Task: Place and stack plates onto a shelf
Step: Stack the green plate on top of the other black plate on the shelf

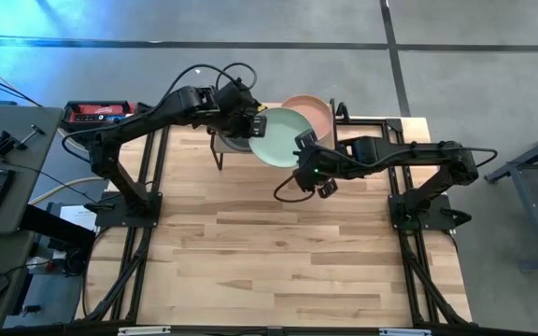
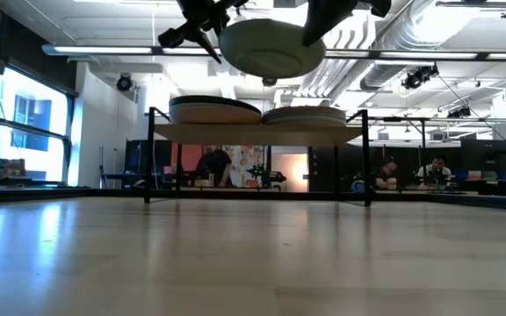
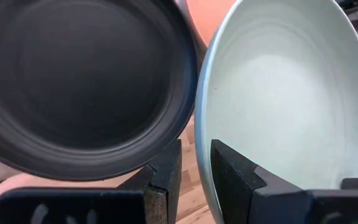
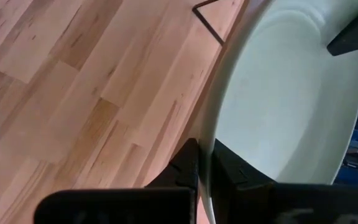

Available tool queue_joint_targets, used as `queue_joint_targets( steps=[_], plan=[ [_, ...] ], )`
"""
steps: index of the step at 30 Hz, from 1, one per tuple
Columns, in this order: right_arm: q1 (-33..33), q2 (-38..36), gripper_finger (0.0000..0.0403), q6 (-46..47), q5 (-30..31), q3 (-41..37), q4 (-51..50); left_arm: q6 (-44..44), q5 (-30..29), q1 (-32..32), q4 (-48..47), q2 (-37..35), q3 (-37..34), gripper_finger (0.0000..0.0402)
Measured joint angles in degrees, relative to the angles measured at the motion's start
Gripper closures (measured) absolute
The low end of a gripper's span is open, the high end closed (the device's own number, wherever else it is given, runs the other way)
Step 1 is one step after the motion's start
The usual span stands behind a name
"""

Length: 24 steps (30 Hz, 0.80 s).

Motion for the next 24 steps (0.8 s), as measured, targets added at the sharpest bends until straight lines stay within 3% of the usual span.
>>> queue_joint_targets(
  steps=[9, 17, 24],
  plan=[
    [0.05, 0.00, 0.0403, -0.24, 0.67, 0.00, -1.03, 2.07, -0.43, 0.17, 0.45, 0.35, 0.00, 0.0394],
    [0.09, 0.00, 0.0399, 0.10, 2.64, 0.00, -0.96, 2.14, -0.59, 0.17, 0.39, 0.35, 0.02, 0.0398],
    [0.02, -0.02, 0.0350, 4.18, 4.35, -0.02, -1.58, 3.65, -0.78, 0.26, -0.54, 0.31, 0.02, 0.0400]
  ],
)
